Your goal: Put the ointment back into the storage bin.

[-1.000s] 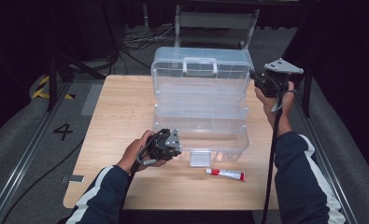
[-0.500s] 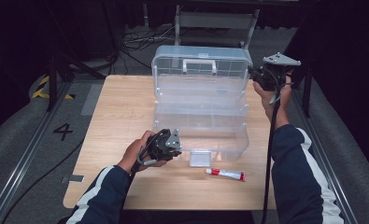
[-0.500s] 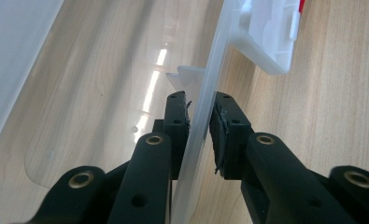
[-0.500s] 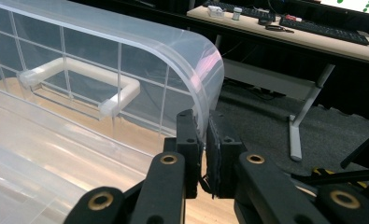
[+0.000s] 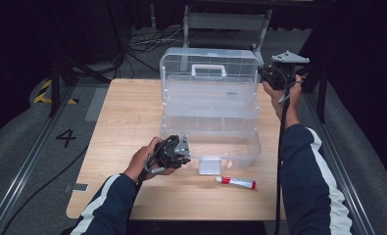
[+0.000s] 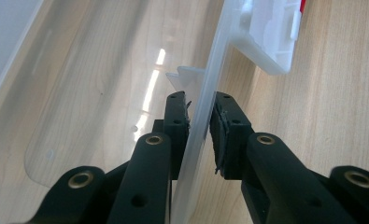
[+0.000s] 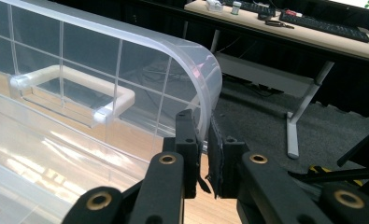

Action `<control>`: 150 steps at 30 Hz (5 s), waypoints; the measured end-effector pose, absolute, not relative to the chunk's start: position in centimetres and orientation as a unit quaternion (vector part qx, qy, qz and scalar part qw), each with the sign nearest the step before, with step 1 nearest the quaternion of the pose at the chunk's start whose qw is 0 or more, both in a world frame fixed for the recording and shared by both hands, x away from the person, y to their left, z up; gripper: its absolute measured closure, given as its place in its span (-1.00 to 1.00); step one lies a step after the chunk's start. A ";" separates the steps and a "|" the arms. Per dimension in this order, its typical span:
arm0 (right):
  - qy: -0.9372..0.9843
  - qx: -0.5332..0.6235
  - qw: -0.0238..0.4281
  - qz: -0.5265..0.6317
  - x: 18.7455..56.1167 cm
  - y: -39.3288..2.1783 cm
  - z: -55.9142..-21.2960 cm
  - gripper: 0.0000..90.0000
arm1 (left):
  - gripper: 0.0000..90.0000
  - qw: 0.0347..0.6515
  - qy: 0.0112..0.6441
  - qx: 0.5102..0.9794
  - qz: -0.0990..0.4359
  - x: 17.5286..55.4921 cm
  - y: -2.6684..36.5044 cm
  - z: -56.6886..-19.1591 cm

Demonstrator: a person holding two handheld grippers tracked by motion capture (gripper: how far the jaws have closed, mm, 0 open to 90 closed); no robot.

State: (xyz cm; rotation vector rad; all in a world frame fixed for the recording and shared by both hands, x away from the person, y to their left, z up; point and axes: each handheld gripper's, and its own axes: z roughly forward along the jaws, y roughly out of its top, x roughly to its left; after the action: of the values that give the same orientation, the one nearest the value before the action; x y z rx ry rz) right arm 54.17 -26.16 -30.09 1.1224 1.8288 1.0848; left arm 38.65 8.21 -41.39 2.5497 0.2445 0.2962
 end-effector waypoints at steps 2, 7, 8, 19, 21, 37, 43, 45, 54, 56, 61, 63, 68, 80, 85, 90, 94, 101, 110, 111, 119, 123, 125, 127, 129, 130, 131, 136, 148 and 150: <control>0.710 0.436 0.359 0.420 54.5 -26.2 -30.1 0.85 | 0.73 0.277 0.091 0.950 0.110 38.6 8.2 -41.4; 0.711 0.439 0.354 0.419 55.0 -26.2 -30.2 0.85 | 0.73 0.277 0.091 0.950 0.109 38.7 8.2 -41.4; 0.710 0.440 0.354 0.420 55.0 -26.2 -30.2 0.85 | 0.73 0.277 0.091 0.950 0.109 38.7 8.2 -41.4; 0.709 0.454 0.345 0.416 56.5 -26.1 -30.5 0.85 | 0.73 0.276 0.091 0.951 0.109 38.7 8.2 -41.4; 0.712 0.453 0.344 0.412 56.7 -26.1 -30.5 0.85 | 0.73 0.277 0.092 0.950 0.108 38.6 8.2 -41.4; 0.719 0.460 0.336 0.398 59.6 -25.9 -31.7 0.84 | 0.73 0.281 0.096 0.949 0.108 38.6 8.2 -41.4; 0.722 0.461 0.333 0.394 60.7 -25.9 -32.4 0.83 | 0.72 0.282 0.098 0.948 0.107 38.6 8.3 -41.5; 0.721 0.466 0.326 0.396 61.0 -26.1 -32.6 0.83 | 0.72 0.284 0.099 0.948 0.106 38.6 8.3 -41.5; 0.731 0.465 0.316 0.387 62.1 -26.1 -33.1 0.82 | 0.72 0.286 0.103 0.947 0.104 38.6 8.3 -41.5; 0.732 0.467 0.316 0.383 62.3 -26.0 -33.3 0.82 | 0.72 0.285 0.102 0.947 0.104 38.6 8.3 -41.5; 0.737 0.468 0.312 0.375 62.9 -26.0 -33.7 0.81 | 0.72 0.287 0.102 0.947 0.105 38.6 8.3 -41.5; 0.738 0.468 0.312 0.372 63.1 -26.0 -33.9 0.81 | 0.72 0.286 0.103 0.947 0.104 38.6 8.3 -41.5; 0.742 0.474 0.296 0.369 63.9 -26.0 -34.3 0.81 | 0.72 0.286 0.100 0.947 0.106 38.6 8.3 -41.5; 0.758 0.467 0.274 0.364 64.8 -26.5 -34.6 0.79 | 0.72 0.286 0.101 0.947 0.106 38.6 8.3 -41.5; 0.768 0.460 0.271 0.355 65.2 -26.5 -34.7 0.78 | 0.72 0.286 0.101 0.947 0.105 38.6 8.3 -41.5; 0.774 0.457 0.264 0.349 65.6 -26.5 -34.9 0.76 | 0.72 0.286 0.101 0.947 0.105 38.6 8.3 -41.5; 0.786 0.445 0.267 0.334 66.1 -26.5 -35.2 0.76 | 0.71 0.286 0.102 0.947 0.105 38.6 8.3 -41.5; 0.787 0.445 0.262 0.338 66.6 -26.6 -35.8 1.00 | 0.71 0.289 0.103 0.946 0.104 38.6 8.3 -41.6; 0.792 0.454 0.260 0.316 66.7 -26.9 -36.6 1.00 | 0.70 0.289 0.108 0.945 0.106 38.7 8.3 -41.6; 0.791 0.455 0.260 0.316 66.6 -27.1 -36.6 1.00 | 0.70 0.287 0.107 0.946 0.106 38.7 8.4 -41.6; 0.785 0.462 0.266 0.315 66.0 -28.2 -36.3 1.00 | 0.70 0.287 0.106 0.946 0.107 38.7 8.4 -41.6; 0.785 0.461 0.268 0.315 65.7 -28.5 -36.1 1.00 | 0.70 0.287 0.107 0.946 0.107 38.7 8.4 -41.6; 0.785 0.460 0.270 0.316 65.5 -28.5 -35.9 1.00 | 0.70 0.287 0.106 0.946 0.107 38.7 8.4 -41.6; 0.785 0.456 0.272 0.319 65.2 -28.5 -35.7 1.00 | 0.70 0.287 0.106 0.946 0.108 38.7 8.4 -41.6; 0.784 0.453 0.273 0.324 64.9 -28.4 -35.5 1.00 | 0.70 0.287 0.106 0.946 0.108 38.7 8.4 -41.6; 0.784 0.453 0.273 0.324 64.9 -28.4 -35.5 1.00 | 0.70 0.287 0.106 0.946 0.108 38.7 8.4 -41.6; 0.786 0.447 0.275 0.326 64.5 -28.3 -35.2 1.00 | 0.70 0.287 0.106 0.946 0.108 38.7 8.4 -41.6; 0.787 0.439 0.281 0.329 63.5 -28.3 -34.7 1.00 | 0.69 0.289 0.107 0.945 0.109 38.6 8.4 -41.6; 0.792 0.416 0.287 0.342 60.3 -28.6 -33.5 1.00 | 0.69 0.289 0.107 0.945 0.110 38.6 8.4 -41.7; 0.794 0.412 0.289 0.340 59.7 -28.7 -33.5 1.00 | 0.69 0.288 0.105 0.945 0.111 38.6 8.4 -41.7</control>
State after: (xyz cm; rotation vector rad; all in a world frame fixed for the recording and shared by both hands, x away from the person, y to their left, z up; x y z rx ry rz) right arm 59.68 -28.68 -33.46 1.1004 2.1206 0.9087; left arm 38.63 8.38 -41.66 2.5239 0.2794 0.2951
